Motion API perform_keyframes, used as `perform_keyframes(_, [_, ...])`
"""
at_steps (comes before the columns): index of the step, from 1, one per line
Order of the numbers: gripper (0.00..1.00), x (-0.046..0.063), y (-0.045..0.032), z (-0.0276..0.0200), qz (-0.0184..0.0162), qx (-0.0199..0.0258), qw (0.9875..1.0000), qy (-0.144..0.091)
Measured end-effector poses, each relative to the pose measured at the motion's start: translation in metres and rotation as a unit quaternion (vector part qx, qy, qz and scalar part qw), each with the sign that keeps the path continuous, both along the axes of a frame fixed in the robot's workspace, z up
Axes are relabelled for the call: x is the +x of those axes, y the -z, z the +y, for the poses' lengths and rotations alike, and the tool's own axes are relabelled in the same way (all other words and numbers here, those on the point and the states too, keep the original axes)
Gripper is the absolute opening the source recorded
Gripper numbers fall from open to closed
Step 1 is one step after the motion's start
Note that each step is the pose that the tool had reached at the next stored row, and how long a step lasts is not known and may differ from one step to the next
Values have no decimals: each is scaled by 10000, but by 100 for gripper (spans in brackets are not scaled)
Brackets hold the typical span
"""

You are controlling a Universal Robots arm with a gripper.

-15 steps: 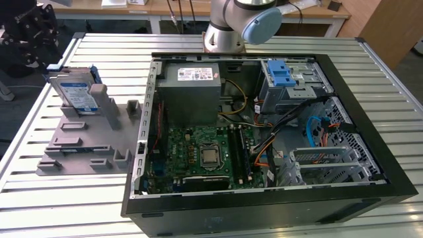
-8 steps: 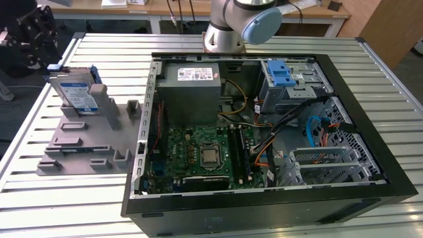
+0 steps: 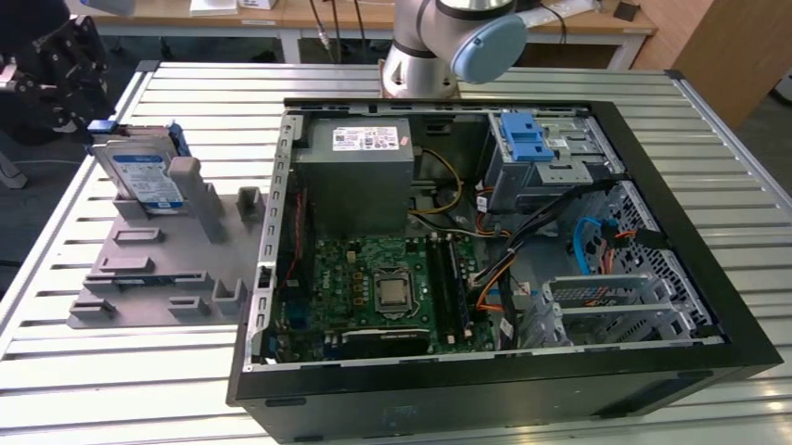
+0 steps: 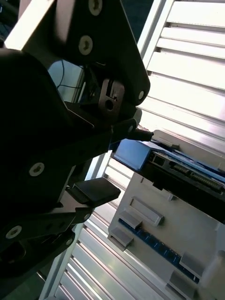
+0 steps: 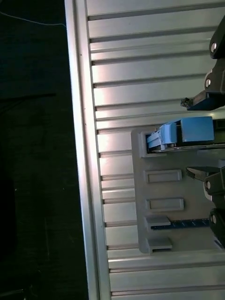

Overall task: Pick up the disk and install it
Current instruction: 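Pick up the disk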

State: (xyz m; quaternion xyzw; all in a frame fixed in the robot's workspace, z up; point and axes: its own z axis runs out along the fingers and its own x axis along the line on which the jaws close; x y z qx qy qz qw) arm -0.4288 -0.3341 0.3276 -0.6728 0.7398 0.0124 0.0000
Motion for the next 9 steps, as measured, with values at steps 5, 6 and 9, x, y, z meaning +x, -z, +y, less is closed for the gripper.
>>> perform_keyframes(5, [59, -2, 40, 1, -11, -1, 9997, -236])
perform_keyframes(6, [59, -3, 48, 7, -15, -1, 9997, -257])
perform_keyframes(9, [59, -6, 84, 20, -25, -6, 9996, -265])
